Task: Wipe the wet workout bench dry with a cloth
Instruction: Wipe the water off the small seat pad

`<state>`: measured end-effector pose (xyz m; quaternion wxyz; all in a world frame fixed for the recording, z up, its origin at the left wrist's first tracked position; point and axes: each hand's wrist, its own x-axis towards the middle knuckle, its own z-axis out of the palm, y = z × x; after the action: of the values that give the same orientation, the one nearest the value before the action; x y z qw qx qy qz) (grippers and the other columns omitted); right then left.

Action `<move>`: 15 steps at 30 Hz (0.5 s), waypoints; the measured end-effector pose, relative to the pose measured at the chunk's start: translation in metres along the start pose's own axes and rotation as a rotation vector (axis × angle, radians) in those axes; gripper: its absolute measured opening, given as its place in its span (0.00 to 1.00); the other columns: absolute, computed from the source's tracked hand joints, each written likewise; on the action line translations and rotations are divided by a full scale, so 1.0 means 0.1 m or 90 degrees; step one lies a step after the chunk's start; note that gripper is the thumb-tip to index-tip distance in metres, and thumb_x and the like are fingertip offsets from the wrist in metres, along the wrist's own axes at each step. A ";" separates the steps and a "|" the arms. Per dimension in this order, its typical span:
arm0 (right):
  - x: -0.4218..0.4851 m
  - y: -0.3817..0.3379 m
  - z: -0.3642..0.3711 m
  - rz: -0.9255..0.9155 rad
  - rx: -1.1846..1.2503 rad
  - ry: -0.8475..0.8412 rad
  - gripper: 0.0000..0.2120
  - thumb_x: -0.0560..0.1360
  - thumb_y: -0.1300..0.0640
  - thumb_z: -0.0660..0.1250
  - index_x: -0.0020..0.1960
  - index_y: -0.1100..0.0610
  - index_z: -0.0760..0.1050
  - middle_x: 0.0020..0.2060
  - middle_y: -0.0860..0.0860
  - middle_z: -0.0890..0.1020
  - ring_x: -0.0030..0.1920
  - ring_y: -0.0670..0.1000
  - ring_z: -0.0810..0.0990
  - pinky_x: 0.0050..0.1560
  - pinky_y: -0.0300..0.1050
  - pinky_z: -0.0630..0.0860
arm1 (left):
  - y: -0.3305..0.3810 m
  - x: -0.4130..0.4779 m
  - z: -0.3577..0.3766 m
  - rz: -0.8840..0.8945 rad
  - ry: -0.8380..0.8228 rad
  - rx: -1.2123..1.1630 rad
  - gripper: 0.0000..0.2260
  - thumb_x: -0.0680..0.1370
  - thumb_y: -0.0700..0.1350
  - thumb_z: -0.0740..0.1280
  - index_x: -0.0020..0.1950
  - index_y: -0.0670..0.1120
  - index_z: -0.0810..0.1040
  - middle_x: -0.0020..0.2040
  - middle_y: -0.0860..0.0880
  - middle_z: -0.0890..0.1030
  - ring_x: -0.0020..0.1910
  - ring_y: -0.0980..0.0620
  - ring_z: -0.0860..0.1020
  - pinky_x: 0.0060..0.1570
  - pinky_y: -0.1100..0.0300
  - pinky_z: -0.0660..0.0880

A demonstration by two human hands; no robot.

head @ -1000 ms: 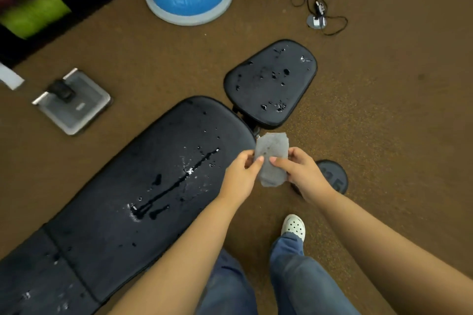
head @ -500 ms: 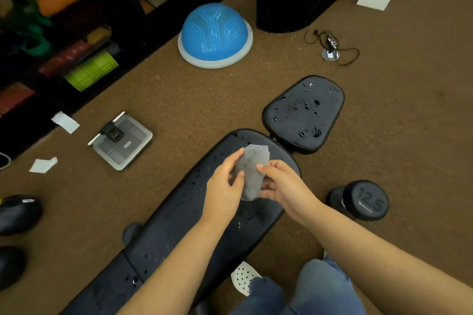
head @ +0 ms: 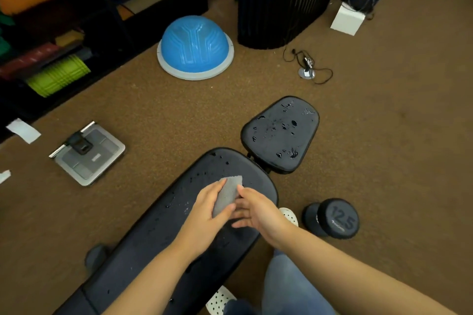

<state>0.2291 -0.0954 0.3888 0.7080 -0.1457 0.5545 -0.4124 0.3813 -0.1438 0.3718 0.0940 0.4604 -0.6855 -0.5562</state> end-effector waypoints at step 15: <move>1.44 -0.77 -2.15 -0.031 -0.401 0.198 0.06 0.81 0.53 0.59 0.51 0.51 0.74 0.47 0.48 0.80 0.46 0.47 0.78 0.41 0.34 0.71 | 0.11 2.21 0.68 -0.141 0.117 0.109 0.24 0.82 0.52 0.56 0.78 0.54 0.54 0.74 0.54 0.58 0.72 0.51 0.59 0.69 0.54 0.60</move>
<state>0.0088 -0.1963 0.2707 0.5254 -0.3056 0.7522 -0.2546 0.2085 -0.2607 0.2712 0.0548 0.5886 -0.6640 -0.4578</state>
